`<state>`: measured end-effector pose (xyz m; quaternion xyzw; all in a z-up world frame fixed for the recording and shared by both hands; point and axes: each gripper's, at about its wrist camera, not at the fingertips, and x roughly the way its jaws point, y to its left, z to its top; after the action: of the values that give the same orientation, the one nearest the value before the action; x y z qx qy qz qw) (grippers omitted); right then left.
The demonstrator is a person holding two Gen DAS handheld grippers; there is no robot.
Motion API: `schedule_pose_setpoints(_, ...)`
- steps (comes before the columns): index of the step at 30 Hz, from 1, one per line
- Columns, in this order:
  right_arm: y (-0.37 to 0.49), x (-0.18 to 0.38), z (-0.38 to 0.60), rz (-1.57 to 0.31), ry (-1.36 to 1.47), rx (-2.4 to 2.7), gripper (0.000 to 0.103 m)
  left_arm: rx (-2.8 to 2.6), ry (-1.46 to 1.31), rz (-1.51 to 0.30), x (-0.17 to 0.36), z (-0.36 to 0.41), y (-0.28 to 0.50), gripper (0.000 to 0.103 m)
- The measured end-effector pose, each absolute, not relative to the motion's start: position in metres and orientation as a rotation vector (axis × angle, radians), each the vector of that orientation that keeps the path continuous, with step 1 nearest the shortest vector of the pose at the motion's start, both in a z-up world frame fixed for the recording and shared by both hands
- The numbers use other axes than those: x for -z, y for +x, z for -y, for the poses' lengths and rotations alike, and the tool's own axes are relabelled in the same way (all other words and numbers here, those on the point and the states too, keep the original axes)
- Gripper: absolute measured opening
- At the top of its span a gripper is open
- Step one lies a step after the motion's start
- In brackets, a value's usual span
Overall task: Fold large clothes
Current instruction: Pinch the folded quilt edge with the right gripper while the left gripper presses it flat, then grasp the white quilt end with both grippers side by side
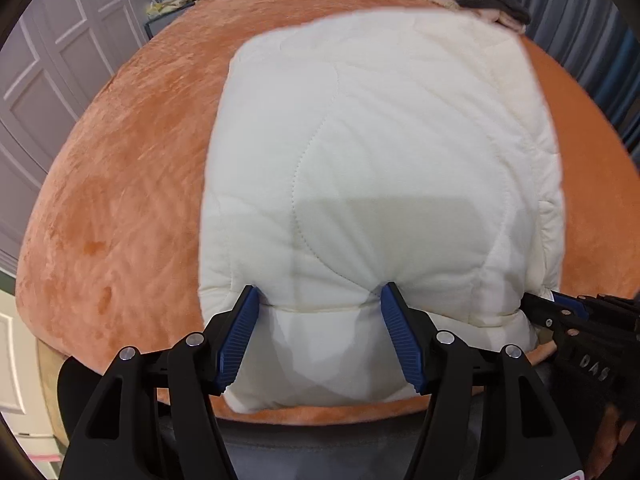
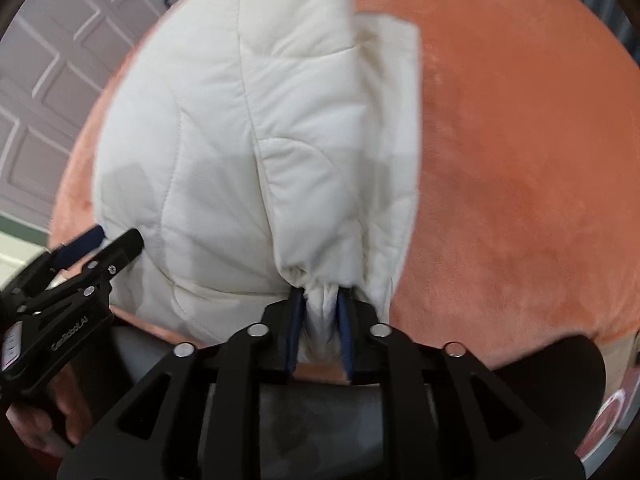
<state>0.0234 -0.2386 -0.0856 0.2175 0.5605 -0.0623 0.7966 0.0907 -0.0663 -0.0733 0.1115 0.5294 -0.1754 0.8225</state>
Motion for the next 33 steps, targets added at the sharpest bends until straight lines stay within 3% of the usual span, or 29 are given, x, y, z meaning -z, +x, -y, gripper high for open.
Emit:
schedule_pose_setpoints(3,0.014,0.039,0.249,-1.085,0.478,0.150,0.040,0.385,0.147,-1.118,0.043,0.045,0.100,0.060)
schedule_pose_setpoints(7,0.038,-0.005,0.264,-0.959,0.480,0.158,0.052,0.367,0.098,-1.022,0.001,0.033,0.129,0.060)
schedule_pose_setpoints(11,0.089,-0.014,0.272,-0.905,0.549,0.179,0.053,0.355,0.032,-1.000,-0.016,0.033,0.180,0.061)
schedule_pose_setpoints(16,0.136,0.033,0.289,-0.959,0.692,0.235,0.054,0.333,-0.010,-1.070,0.000,0.043,0.229,0.061)
schedule_pose_setpoints(17,0.144,0.045,0.289,-0.983,0.729,0.221,0.054,0.340,-0.016,-1.081,0.005,0.047,0.235,0.061)
schedule_pose_setpoints(19,0.148,0.054,0.285,-0.993,0.795,0.180,0.016,0.328,-0.004,-1.099,0.012,0.052,0.241,0.061)
schedule_pose_setpoints(21,0.139,0.039,0.282,-0.922,0.743,0.186,0.010,0.338,0.002,-1.106,0.019,0.055,0.244,0.061)
schedule_pose_setpoints(23,0.126,0.027,0.275,-0.901,0.623,0.250,0.010,0.345,0.007,-1.109,0.024,0.061,0.244,0.061)
schedule_pose_setpoints(28,0.129,0.071,0.273,-1.006,0.510,0.343,0.010,0.346,0.035,-1.155,0.053,0.080,0.249,0.061)
schedule_pose_setpoints(33,0.143,0.094,0.263,-1.057,0.378,0.368,0.015,0.310,0.148,-1.090,0.073,0.100,0.243,0.065)
